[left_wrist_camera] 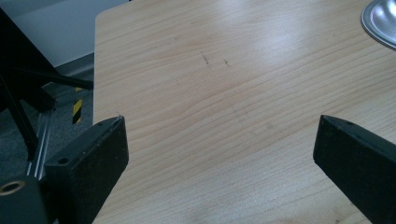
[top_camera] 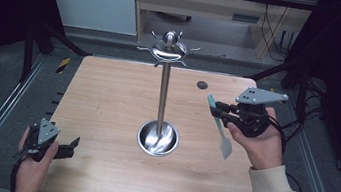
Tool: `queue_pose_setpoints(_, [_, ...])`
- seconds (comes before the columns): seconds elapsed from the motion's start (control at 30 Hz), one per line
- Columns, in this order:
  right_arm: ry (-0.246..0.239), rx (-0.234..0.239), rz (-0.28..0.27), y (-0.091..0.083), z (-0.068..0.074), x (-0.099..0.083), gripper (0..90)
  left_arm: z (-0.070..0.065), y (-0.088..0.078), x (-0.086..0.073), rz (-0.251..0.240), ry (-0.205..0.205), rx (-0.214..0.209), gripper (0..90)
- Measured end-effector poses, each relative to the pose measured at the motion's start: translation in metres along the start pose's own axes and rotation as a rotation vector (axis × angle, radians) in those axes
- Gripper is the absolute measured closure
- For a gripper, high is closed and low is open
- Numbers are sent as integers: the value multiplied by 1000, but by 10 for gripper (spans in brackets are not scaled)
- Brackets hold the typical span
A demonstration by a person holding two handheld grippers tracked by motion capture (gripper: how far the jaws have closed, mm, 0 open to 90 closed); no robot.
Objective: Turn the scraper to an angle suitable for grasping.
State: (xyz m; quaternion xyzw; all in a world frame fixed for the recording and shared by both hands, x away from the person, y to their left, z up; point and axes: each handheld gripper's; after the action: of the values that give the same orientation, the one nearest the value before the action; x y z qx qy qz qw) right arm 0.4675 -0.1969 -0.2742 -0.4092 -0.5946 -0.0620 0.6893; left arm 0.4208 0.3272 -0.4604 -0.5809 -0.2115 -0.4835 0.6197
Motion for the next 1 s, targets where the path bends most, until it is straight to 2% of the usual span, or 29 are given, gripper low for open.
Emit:
queue_pose_setpoints(0.37, [14, -1, -86, -11, 1, 18, 743, 0, 1, 0, 6, 5, 0, 30])
queue_pose_setpoints(0.57, [18, -1, -110, -13, 1, 26, 743, -1, 2, 1, 7, 13, -2, 30])
queue_pose_setpoints(0.83, [19, -26, -147, -18, 1, 38, 742, -2, 2, 0, 13, 19, -5, 31])
queue_pose_setpoints(1.0, [15, -22, -150, -18, 2, 40, 742, -2, 2, 0, 14, 21, -2, 30])
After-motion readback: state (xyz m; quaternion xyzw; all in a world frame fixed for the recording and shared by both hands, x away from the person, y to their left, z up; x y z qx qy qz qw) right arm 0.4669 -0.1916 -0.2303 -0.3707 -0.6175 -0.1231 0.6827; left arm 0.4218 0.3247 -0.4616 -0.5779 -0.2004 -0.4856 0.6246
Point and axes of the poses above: each handheld gripper's, and its own axes: y roughly forward along the jaws, x roughly out of its top, z roughly to its left, and after that the axes turned 3 degrees about x, right-handed
